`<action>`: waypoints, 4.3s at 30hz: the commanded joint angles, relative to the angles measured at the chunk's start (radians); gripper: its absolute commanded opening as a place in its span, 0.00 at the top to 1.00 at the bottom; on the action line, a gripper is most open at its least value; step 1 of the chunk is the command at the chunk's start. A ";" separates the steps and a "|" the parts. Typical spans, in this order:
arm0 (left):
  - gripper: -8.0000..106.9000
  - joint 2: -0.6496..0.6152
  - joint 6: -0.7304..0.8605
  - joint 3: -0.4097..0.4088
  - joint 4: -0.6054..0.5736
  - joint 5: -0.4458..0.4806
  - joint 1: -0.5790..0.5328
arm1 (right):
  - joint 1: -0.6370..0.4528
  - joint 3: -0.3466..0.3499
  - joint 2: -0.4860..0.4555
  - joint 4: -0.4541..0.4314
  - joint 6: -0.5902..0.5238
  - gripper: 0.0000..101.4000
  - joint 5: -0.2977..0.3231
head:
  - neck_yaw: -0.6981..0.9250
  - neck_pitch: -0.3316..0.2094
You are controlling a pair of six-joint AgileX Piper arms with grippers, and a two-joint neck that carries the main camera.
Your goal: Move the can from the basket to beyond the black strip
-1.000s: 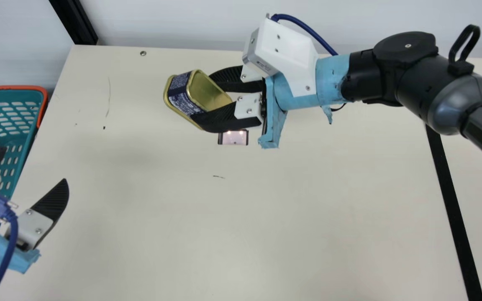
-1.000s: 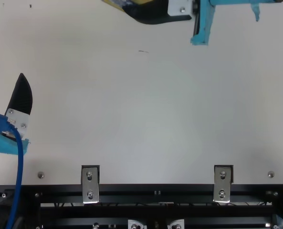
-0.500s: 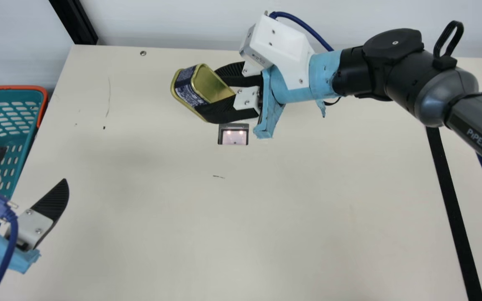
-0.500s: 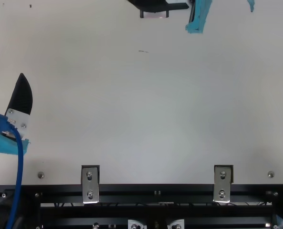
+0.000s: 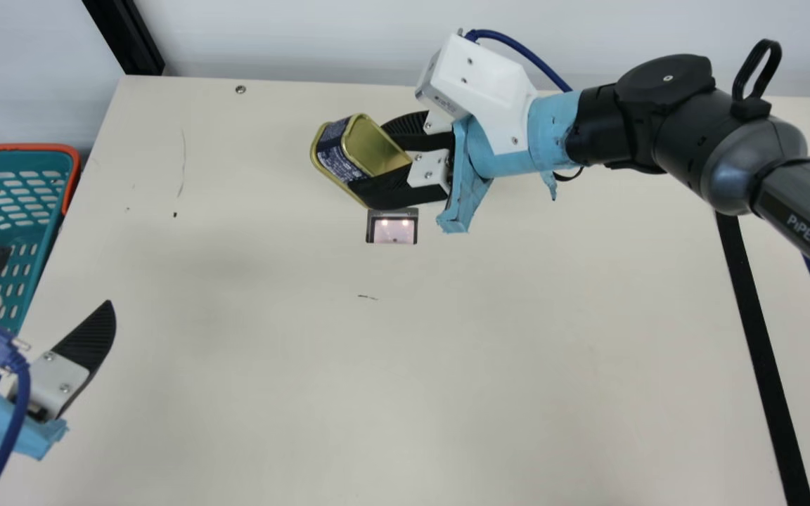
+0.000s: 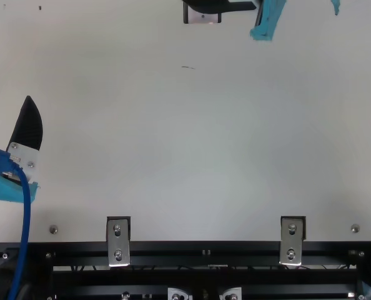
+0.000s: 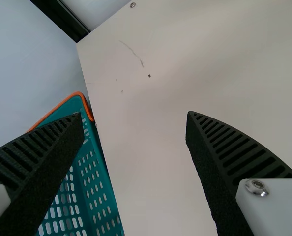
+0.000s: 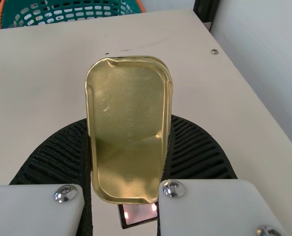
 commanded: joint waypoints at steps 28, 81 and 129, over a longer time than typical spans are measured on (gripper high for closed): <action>0.15 0.000 0.000 0.000 0.000 0.000 0.000 | -0.028 0.059 -0.257 -0.442 0.424 1.00 -0.175 | -0.227 -0.024; 0.15 0.000 0.000 0.000 0.000 0.000 0.000 | -0.639 0.286 -0.446 -1.306 0.998 1.00 0.034 | -0.481 -0.041; 0.15 0.000 0.000 0.000 -0.002 0.000 0.000 | -0.482 0.136 -0.396 -0.945 0.875 0.00 -0.061 | -0.093 0.026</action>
